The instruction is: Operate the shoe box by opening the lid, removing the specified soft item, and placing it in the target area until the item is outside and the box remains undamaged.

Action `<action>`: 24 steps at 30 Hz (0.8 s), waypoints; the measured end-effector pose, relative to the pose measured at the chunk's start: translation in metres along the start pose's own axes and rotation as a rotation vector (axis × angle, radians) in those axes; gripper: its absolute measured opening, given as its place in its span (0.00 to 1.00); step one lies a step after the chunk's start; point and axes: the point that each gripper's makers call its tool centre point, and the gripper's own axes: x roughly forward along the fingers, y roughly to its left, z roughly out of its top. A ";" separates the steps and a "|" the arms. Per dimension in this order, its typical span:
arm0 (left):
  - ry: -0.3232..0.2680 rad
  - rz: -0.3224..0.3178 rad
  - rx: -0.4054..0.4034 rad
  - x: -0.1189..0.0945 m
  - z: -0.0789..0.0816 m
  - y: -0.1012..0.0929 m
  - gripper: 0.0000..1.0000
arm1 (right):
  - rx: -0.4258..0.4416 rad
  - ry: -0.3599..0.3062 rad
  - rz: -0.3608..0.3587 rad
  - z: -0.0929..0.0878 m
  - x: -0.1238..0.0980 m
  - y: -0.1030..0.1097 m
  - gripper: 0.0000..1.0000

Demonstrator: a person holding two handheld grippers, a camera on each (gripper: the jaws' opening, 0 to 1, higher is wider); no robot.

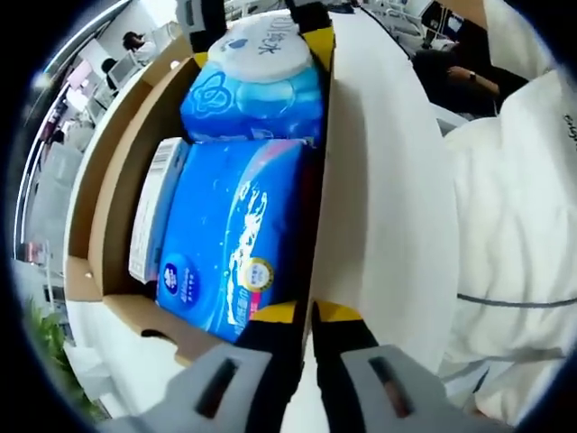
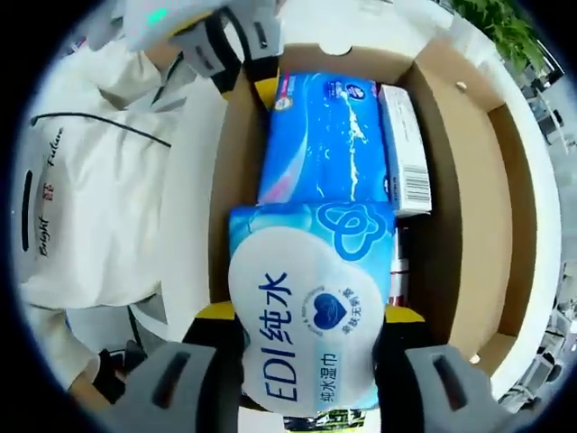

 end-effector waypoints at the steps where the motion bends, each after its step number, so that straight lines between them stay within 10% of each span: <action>1: 0.002 0.001 -0.009 0.000 0.000 0.001 0.05 | -0.008 -0.005 -0.011 0.000 -0.002 -0.002 0.56; 24: -0.009 0.010 0.000 0.001 -0.001 0.008 0.05 | -0.148 -0.027 -0.092 0.004 -0.037 -0.026 0.57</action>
